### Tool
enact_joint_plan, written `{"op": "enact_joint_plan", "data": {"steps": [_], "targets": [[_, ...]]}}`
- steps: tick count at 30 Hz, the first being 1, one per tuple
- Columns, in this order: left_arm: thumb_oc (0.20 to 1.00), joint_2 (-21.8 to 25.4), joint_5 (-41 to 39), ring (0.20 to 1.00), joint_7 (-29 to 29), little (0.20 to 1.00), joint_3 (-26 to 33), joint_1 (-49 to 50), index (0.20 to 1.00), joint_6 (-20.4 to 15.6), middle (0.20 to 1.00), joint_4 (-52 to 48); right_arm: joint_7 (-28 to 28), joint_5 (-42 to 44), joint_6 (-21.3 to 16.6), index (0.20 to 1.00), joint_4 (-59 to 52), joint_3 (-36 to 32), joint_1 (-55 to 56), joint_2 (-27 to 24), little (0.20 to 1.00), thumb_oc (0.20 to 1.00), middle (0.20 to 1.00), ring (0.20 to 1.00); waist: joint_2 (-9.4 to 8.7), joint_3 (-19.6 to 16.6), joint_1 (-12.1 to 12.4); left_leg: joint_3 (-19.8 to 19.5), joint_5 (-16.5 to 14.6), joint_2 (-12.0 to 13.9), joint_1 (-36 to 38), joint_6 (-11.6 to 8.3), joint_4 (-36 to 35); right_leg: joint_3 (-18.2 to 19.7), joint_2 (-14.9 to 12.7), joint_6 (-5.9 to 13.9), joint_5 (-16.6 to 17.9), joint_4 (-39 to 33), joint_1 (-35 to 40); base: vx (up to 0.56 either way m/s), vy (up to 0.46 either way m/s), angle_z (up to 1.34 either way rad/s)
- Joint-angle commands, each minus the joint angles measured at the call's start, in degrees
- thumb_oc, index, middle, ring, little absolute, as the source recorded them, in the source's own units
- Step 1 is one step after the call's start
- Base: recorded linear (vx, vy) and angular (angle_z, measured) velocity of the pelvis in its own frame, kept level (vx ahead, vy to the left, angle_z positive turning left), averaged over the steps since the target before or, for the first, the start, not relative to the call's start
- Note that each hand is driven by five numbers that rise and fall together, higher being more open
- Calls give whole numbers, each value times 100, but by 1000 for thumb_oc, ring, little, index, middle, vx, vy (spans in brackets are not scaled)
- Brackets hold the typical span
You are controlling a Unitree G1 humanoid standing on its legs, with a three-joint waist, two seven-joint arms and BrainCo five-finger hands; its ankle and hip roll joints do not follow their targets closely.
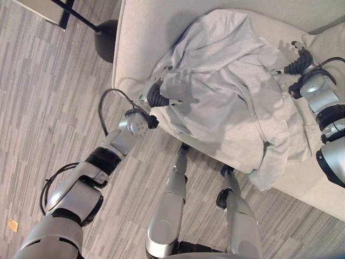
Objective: Hang the clothes on the sofa on the clothes rack.
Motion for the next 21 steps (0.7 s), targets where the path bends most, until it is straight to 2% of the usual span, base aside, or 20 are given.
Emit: {"op": "enact_joint_plan", "data": {"steps": [1,13,21], "targets": [[1000,-4,-70,1000,206,1000,65,-253,1000,-94,1000,196,-260,131,-66,1000,-21,486,-549,-306,1000,1000,1000,1000,-87,23,-44,235,-477,53,219,66,-128,400,-341,320,-219,360,-261,0,0,0],[1000,-244,-37,1000,276,1000,-265,-491,1000,-4,1000,641,-375,188,-46,1000,-13,644,-775,-97,1000,1000,1000,1000,-166,23,-128,235,-447,76,10,102,-128,476,-289,290,-231,411,-518,0,0,0],[1000,-171,-49,1000,606,1000,-144,-689,1000,-25,1000,637,-461,212,-55,1000,-69,708,-874,23,1000,1000,1000,1000,-187,23,-163,247,-437,95,-124,96,-128,541,-256,280,-225,413,-685,0,0,0]]}}
